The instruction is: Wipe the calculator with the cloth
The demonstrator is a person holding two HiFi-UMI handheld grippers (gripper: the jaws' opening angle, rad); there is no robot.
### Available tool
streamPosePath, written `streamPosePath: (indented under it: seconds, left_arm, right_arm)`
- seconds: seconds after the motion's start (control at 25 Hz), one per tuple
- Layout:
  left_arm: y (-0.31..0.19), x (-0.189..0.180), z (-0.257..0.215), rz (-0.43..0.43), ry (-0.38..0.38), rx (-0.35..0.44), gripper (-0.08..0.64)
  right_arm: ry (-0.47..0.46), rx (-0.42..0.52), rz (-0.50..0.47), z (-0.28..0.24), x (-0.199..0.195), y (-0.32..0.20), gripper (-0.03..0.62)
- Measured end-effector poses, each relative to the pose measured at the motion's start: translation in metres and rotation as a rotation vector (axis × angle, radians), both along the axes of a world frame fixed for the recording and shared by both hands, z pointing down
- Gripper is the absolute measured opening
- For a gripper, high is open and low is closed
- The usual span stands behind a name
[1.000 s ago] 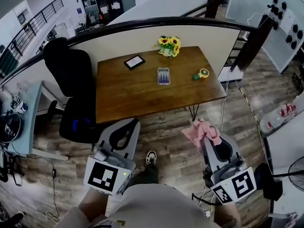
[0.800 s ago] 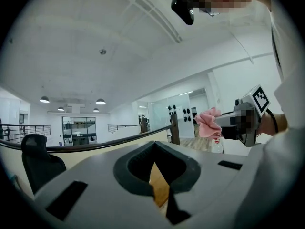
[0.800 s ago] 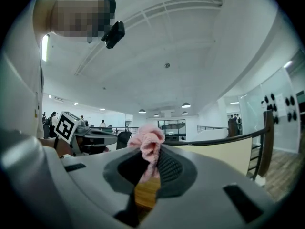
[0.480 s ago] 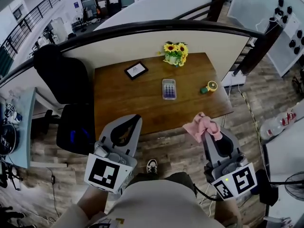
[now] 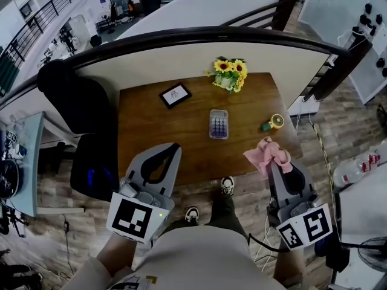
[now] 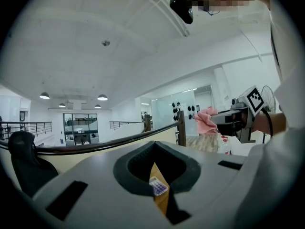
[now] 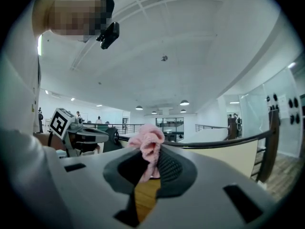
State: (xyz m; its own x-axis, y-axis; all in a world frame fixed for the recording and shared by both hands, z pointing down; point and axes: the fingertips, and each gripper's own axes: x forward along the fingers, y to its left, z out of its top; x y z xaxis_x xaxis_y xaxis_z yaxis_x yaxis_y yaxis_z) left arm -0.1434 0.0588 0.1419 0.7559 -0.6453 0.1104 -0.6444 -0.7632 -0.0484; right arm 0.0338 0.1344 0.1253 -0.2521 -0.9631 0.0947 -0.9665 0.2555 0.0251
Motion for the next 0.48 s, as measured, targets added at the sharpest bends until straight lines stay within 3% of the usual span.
streamPosePath:
  seconds: [0.28, 0.48]
  left_arm:
    - [-0.057, 0.039, 0.003, -0.051, -0.016, 0.001, 0.003]
    - [-0.096, 0.074, 0.005, -0.11, -0.034, -0.011, 0.003]
  right_arm:
    - [-0.045, 0.011, -0.062, 0.006, 0.04, -0.062, 0.055]
    - [-0.029, -0.01, -0.129, 0.01, 0.076, -0.112, 0.055]
